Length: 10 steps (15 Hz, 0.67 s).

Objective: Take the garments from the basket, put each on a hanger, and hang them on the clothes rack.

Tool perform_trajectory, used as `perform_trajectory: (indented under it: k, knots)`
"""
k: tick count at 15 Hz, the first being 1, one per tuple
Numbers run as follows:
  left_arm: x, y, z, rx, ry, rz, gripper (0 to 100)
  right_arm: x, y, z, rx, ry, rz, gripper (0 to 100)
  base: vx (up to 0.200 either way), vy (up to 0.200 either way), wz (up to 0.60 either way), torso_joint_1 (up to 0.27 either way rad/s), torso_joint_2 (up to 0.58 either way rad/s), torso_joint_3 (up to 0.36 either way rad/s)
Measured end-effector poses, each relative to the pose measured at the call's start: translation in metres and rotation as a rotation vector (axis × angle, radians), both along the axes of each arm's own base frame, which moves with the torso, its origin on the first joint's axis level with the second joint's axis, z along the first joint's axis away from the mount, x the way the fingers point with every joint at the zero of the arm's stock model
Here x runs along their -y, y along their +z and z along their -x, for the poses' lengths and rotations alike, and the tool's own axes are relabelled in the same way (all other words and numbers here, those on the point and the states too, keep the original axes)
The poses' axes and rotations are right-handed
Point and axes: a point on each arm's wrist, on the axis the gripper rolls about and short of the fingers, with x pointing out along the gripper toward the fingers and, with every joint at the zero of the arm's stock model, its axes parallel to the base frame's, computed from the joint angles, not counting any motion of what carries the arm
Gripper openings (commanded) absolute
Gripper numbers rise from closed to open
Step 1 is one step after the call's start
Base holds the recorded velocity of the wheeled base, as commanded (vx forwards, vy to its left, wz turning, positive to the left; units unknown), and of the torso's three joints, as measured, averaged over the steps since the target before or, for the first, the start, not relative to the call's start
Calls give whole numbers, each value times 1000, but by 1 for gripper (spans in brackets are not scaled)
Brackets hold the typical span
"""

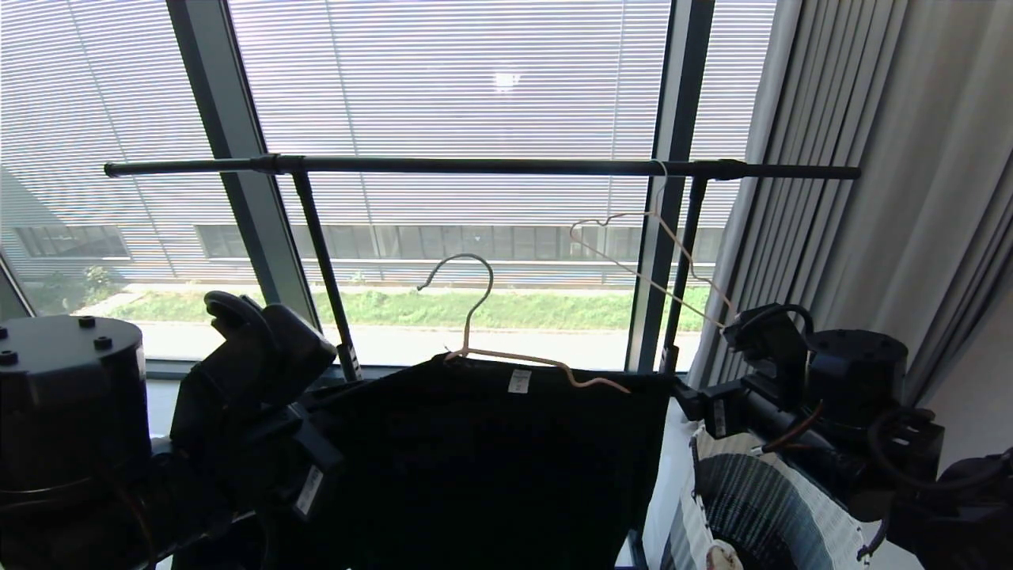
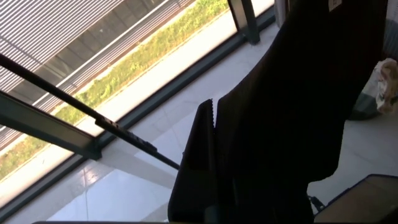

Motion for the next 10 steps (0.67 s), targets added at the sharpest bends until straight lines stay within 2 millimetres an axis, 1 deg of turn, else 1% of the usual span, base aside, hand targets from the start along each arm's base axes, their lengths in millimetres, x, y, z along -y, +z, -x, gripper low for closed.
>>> perform_trajectory:
  k: [3, 5, 8, 10]
  knots:
    - [-2, -11, 1, -25, 37, -49, 0, -5, 14, -8, 23, 16, -20, 100, 0, 0, 0, 0, 0, 0]
    - [-2, -16, -2, -33, 104, -80, 0, -7, 22, -9, 22, 77, -38, 100, 0, 0, 0, 0, 0, 0]
    - [0, -18, -6, -52, 139, -62, 0, -7, 34, -5, 31, 182, -74, 100, 0, 0, 0, 0, 0, 0]
    - [1, -16, -8, -69, 169, 3, 0, -4, 38, 1, -14, 251, -70, 100, 0, 0, 0, 0, 0, 0]
